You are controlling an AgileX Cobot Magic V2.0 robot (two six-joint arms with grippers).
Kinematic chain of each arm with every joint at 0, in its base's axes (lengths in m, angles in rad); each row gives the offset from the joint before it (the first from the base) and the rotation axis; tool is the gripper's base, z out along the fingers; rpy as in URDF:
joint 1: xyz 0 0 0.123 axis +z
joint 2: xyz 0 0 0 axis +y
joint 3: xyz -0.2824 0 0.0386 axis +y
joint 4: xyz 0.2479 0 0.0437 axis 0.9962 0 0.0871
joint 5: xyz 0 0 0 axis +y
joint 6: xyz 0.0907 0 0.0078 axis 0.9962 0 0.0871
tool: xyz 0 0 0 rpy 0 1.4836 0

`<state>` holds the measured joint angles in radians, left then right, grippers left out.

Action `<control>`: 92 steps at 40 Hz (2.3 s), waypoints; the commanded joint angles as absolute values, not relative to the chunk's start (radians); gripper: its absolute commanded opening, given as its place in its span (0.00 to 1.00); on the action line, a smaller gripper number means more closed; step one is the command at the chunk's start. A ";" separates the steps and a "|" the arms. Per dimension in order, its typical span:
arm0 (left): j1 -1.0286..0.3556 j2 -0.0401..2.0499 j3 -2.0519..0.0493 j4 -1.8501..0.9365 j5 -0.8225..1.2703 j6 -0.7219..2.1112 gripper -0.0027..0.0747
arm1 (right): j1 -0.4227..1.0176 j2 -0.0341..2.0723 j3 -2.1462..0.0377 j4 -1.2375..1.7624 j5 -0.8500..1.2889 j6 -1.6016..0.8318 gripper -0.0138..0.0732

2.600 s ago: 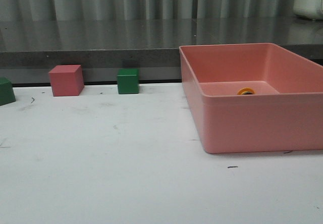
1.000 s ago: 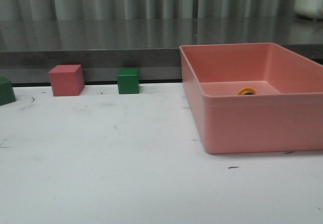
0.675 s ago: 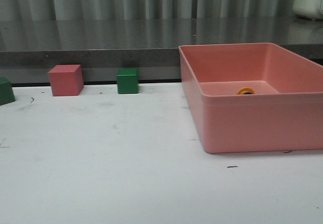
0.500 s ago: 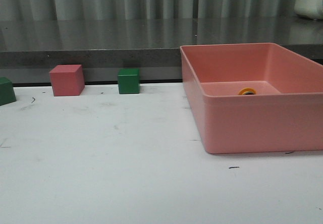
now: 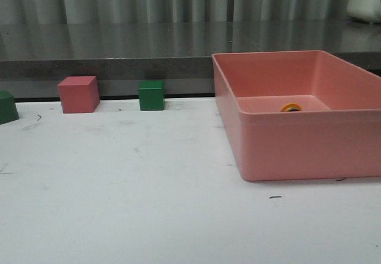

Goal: Place and stand button with both arms
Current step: 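Lower the right gripper into the bin and grasp the button's black body, then lift the button out of the bin and carry it toward the left gripper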

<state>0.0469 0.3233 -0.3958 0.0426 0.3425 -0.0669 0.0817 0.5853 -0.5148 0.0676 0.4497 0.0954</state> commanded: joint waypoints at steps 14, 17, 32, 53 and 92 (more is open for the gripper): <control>0.047 0.340 -0.434 0.044 0.263 -0.067 0.90 | 0.091 1.164 -0.872 0.072 0.433 0.090 0.88; 0.047 0.340 -0.434 0.044 0.263 -0.067 0.90 | 0.115 1.256 -0.950 0.072 0.471 0.090 0.88; 0.047 0.340 -0.434 0.044 0.263 -0.067 0.90 | 0.187 1.621 -1.273 0.073 0.671 0.139 0.88; 0.047 0.340 -0.434 0.044 0.263 -0.067 0.90 | 0.184 1.962 -1.519 0.072 0.753 0.180 0.88; 0.047 0.340 -0.434 0.044 0.263 -0.067 0.90 | 0.231 1.720 -1.592 0.078 0.795 0.180 0.46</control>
